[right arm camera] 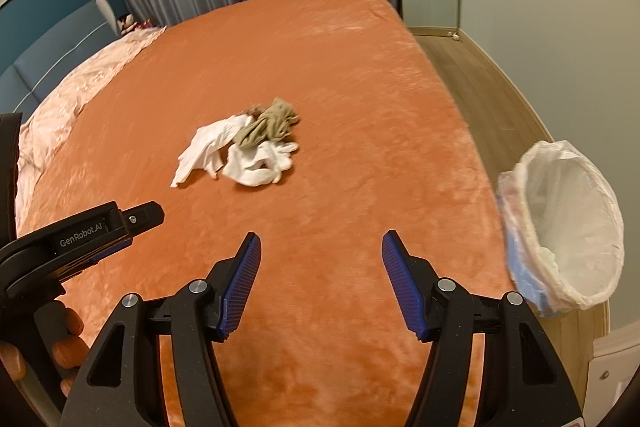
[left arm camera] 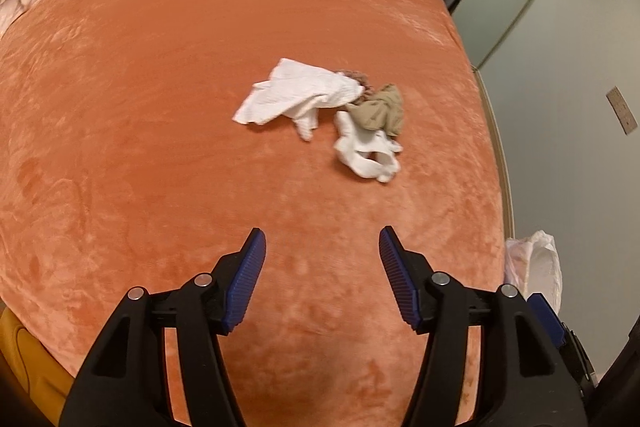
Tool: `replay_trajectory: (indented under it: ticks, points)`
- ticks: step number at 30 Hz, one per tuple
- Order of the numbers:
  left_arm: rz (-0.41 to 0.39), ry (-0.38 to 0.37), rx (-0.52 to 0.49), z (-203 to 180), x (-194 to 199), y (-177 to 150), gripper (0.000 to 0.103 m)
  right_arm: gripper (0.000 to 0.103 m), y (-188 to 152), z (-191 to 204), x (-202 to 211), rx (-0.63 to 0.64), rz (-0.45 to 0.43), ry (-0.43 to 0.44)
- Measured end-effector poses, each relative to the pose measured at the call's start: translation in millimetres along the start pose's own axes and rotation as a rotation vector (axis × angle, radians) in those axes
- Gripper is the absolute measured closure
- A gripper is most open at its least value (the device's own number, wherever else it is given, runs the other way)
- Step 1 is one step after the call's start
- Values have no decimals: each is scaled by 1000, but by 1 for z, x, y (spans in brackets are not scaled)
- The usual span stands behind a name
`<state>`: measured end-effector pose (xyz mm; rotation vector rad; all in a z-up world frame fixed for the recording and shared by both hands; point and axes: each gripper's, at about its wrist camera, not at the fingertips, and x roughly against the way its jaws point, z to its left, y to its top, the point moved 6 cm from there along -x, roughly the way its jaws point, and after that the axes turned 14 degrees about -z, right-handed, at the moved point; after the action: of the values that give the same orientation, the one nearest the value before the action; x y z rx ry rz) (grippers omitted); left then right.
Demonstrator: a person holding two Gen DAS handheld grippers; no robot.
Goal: Collect trash
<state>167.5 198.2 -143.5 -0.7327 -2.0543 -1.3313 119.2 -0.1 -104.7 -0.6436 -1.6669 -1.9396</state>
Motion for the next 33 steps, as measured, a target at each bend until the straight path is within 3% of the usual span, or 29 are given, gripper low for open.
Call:
replay_trajectory:
  ticks: [8,14,20,26,31,33]
  points:
    - [8,50,14,43,-32,23,36,42,-1,39,-49,35,45,37]
    - [20,54,19,55,-70,53,36,42,8,62,-103,43,76,60]
    - [52,16,21,52,-119,80,36,42,20,74,-151,43,97,64]
    - [127,-59,43,41,-166,86,37,42,17,84,-193,29,139,75]
    - [162,-69,20,32,-190,81,56,42,8,87,-215,26,172,76]
    - [172,-76,23,31,-194,79,71,42,3,86,-222,19,190,78]
